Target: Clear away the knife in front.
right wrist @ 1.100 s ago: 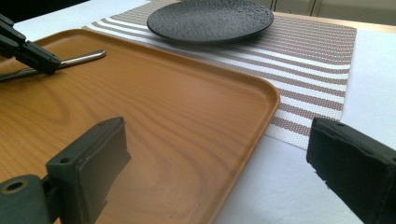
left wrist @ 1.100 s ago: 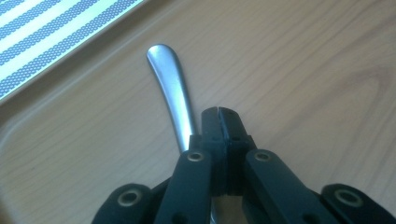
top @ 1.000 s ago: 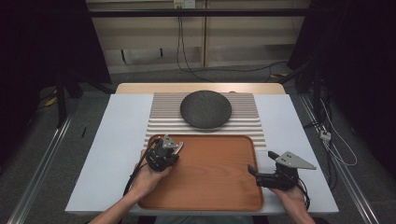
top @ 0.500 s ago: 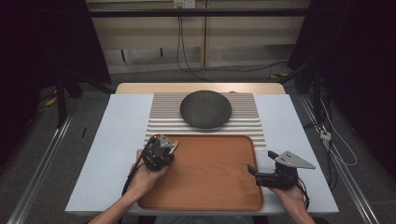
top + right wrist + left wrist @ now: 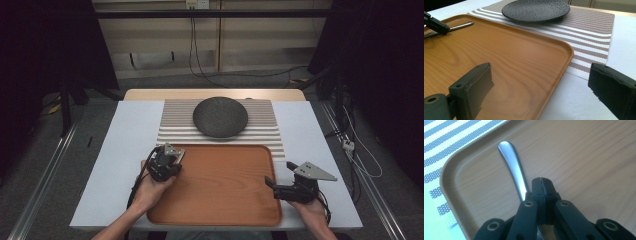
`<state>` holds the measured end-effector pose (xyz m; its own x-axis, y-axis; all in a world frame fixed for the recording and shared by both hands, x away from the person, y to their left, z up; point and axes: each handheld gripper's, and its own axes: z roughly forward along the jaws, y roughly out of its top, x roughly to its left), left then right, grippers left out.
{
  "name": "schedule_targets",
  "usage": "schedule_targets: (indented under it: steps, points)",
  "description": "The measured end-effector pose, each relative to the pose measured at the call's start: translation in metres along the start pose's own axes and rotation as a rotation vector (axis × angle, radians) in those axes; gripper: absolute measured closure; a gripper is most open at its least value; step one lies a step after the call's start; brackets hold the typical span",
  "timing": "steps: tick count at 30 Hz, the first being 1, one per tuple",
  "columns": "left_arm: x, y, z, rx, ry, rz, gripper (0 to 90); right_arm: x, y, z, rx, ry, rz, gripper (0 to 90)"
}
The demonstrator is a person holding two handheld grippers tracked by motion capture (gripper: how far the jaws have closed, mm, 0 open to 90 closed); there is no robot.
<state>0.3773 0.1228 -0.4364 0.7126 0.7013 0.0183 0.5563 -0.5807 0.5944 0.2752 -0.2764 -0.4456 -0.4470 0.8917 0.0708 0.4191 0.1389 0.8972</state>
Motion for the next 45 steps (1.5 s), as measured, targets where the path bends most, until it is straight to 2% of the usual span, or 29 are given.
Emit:
schedule_targets:
  steps: [4, 9, 10, 18, 28, 35, 38, 45]
  points:
    - [0.001, 0.000, -0.001, 0.011, -0.015, -0.010, 90.0, 0.000, 0.000, 0.000, -0.001, -0.003, -0.003, 5.2]
    - [0.000, -0.001, -0.003, 0.027, 0.021, -0.004, 90.0, 0.000, 0.000, -0.002, -0.004, -0.008, -0.004, 5.3]
    - [0.002, -0.002, -0.004, 0.031, 0.009, -0.003, 90.0, 0.000, 0.000, -0.002, -0.004, -0.008, -0.004, 5.3]
    - [0.007, -0.005, -0.006, 0.025, 0.000, -0.027, 90.0, 0.001, 0.000, 0.000, -0.001, -0.004, -0.010, 5.3]
    - [0.011, -0.007, -0.009, 0.040, 0.019, -0.017, 90.0, 0.001, 0.000, 0.000, 0.000, -0.005, -0.004, 5.3]
    - [0.012, -0.008, -0.009, 0.036, 0.018, -0.026, 90.0, 0.001, 0.000, 0.001, 0.001, -0.004, -0.007, 5.3]
    - [0.015, -0.006, -0.010, 0.052, 0.018, -0.039, 90.0, 0.001, 0.000, 0.001, 0.002, -0.004, -0.005, 5.3]
    - [0.018, -0.005, -0.010, 0.069, 0.025, -0.032, 90.0, 0.001, 0.000, 0.001, 0.002, -0.003, -0.006, 5.3]
